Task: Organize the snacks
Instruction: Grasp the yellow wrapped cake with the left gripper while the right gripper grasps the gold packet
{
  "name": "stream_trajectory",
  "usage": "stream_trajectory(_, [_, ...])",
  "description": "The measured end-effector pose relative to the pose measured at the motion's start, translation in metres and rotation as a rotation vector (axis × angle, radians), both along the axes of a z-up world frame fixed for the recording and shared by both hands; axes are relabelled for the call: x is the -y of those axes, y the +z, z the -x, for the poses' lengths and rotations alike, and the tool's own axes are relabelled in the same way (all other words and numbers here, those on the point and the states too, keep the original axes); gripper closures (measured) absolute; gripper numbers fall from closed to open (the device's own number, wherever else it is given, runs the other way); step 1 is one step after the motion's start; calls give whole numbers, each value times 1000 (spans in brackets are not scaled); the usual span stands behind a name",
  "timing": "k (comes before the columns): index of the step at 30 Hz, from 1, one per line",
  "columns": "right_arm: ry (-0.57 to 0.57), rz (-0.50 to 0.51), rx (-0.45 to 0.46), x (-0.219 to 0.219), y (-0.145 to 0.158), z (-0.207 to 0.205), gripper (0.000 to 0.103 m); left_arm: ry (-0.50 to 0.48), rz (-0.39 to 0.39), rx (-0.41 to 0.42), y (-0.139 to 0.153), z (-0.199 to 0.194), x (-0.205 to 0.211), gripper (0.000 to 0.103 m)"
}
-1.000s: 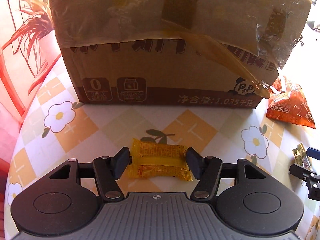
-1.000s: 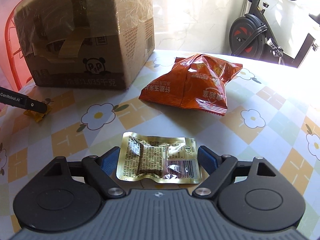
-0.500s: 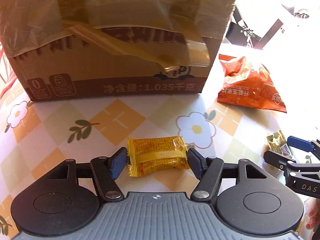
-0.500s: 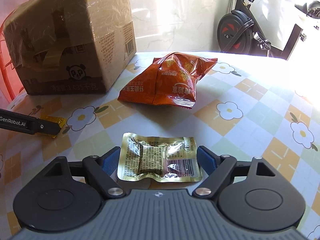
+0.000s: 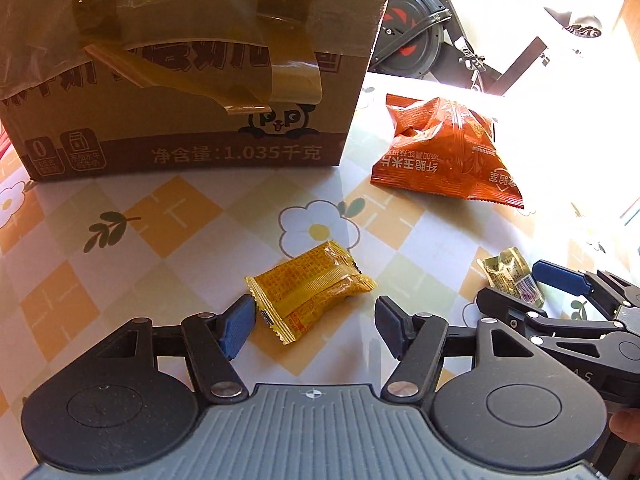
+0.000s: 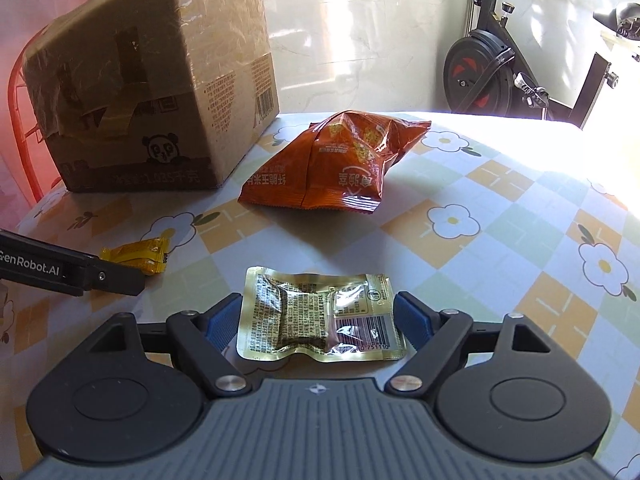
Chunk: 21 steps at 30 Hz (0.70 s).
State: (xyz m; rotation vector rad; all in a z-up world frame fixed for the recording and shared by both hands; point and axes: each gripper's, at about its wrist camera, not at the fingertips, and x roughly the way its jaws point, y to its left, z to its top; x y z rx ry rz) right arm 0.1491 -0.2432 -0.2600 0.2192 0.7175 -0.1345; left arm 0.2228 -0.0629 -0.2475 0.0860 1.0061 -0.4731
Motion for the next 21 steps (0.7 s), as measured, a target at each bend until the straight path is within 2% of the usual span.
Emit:
stream_trajectory(3, [-1,-7,5,1,0,0,20,-47,7,14,5,6,0,35])
stream_trajectory(7, [-3,-14,13,2,-1,2,20,-109,-7,79,16,8,-2,35])
stream_trajectory(16, [4,-16,11,0,1,3,20,-148,-66,98,-5,-13,6,36])
stream_trajectory(18, [9,-13,13,-1,2,3,20,-135,-103,127,-7,-7,11,43])
stream_trajectory(20, [24,-1,24,-3,4,4,20,-127,-97,130,-5,0,14,62])
stream_trajectory(21, [31,4,31,-4,5,5,20,-120,-100,123,-4,3,16,63])
